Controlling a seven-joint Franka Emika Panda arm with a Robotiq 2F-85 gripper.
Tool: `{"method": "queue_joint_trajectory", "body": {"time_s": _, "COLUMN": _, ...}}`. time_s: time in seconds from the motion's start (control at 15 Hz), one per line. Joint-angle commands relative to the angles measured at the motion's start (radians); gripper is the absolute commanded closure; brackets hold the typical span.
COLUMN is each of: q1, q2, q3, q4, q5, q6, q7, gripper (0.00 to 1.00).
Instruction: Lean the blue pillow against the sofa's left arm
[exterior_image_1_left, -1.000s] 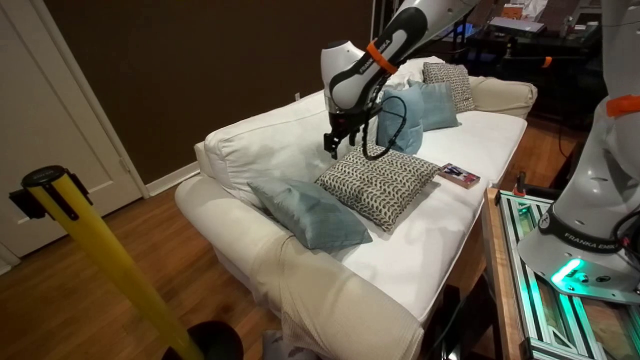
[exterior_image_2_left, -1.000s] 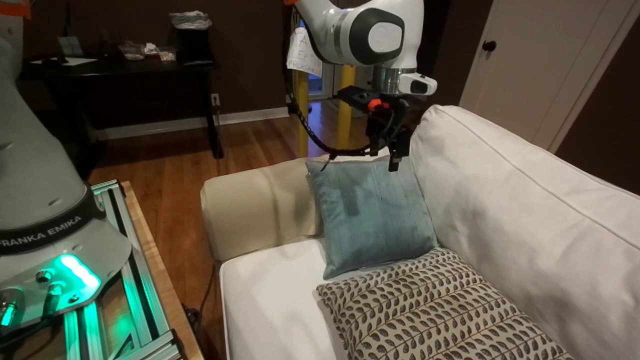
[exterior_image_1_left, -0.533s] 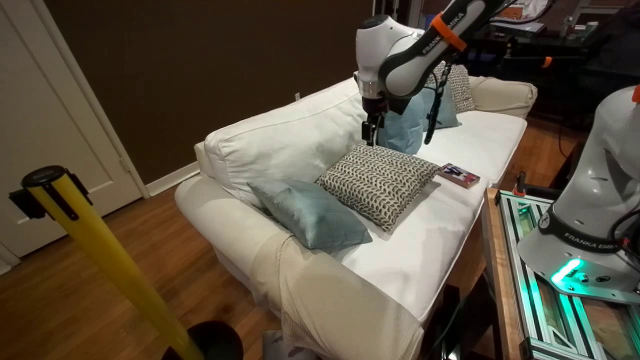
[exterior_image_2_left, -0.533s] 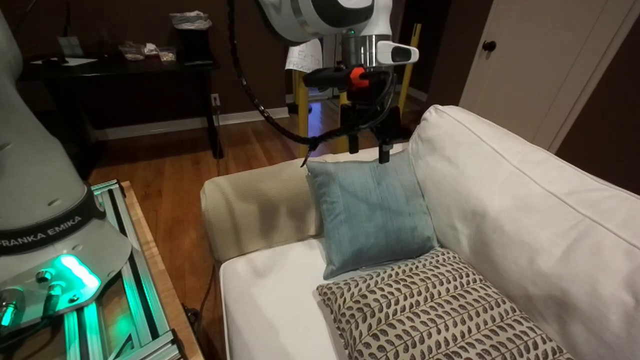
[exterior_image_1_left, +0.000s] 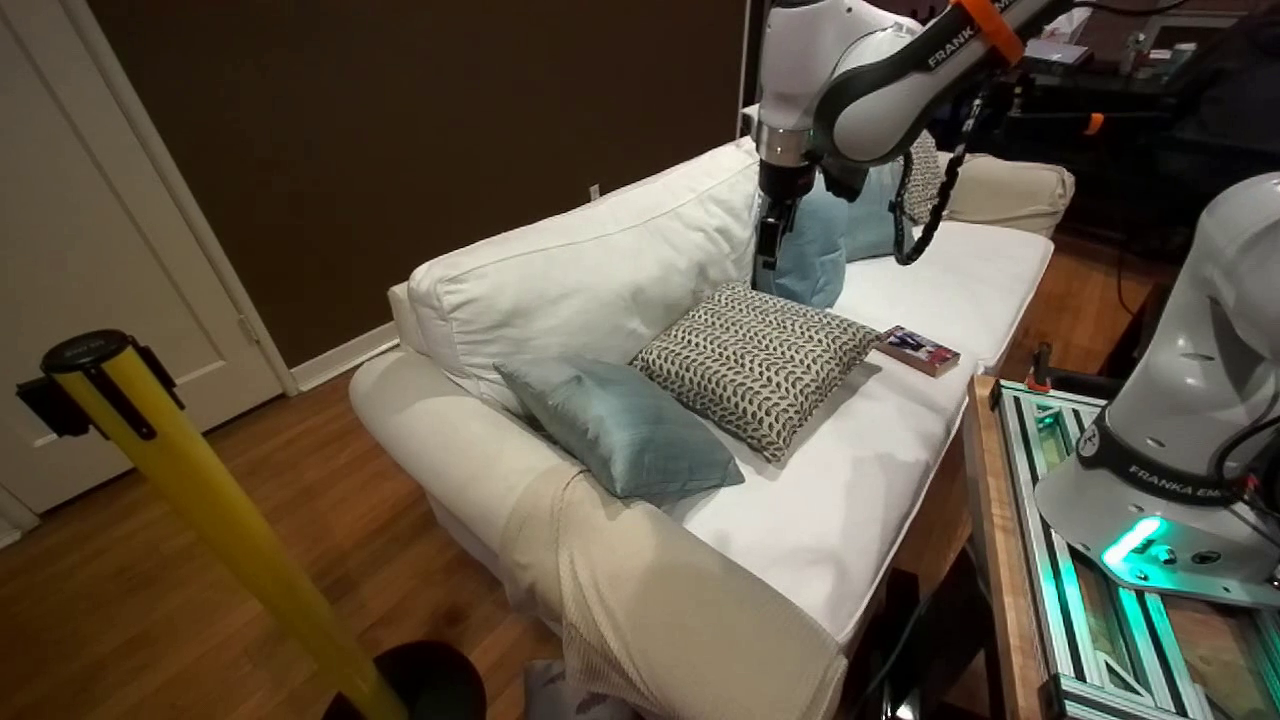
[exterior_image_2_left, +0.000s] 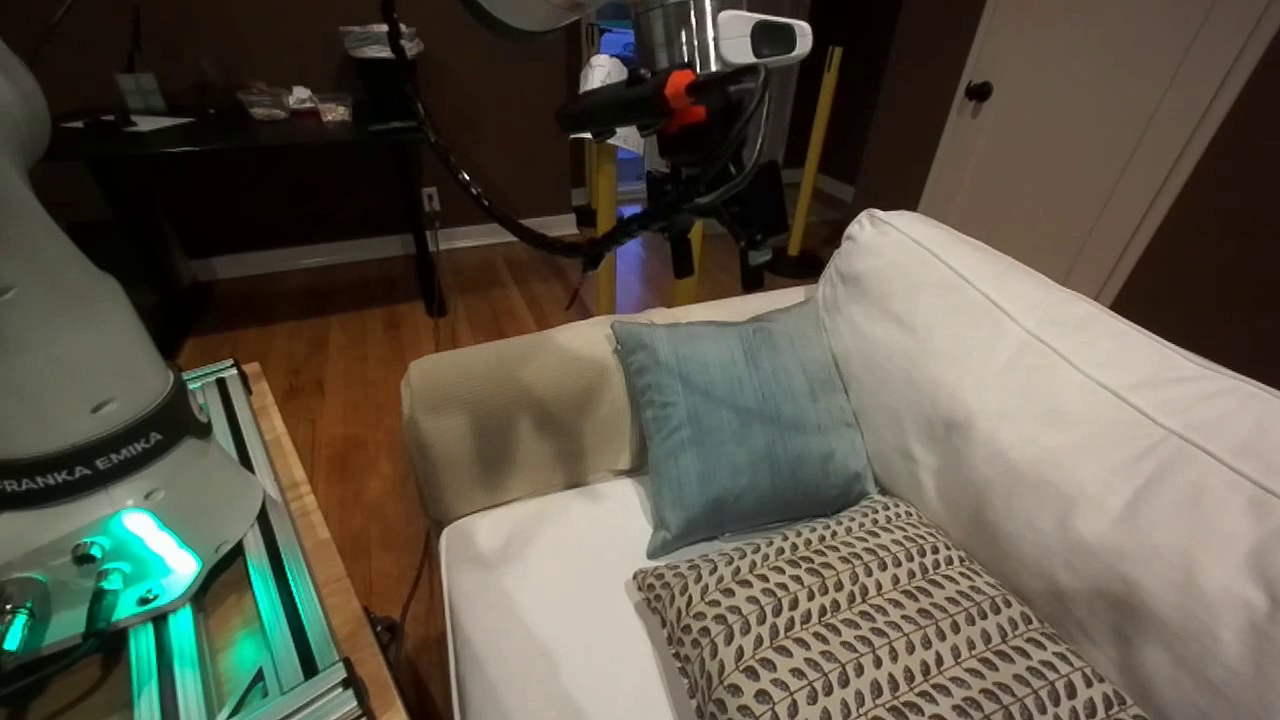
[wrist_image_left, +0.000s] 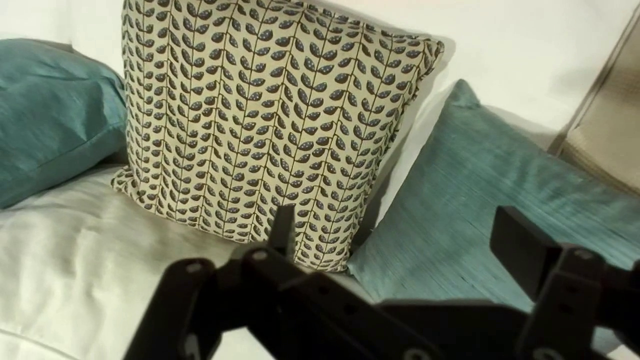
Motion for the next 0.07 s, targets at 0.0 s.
{"method": "queue_joint_trajectory", "body": {"time_s": 0.0, "q1": -0.025, "q2": 0.006, "q3": 0.028, "q4": 0.002, "q5": 0.005, "q6": -0.002, "q7": -0.003, "gripper": 0.00}}
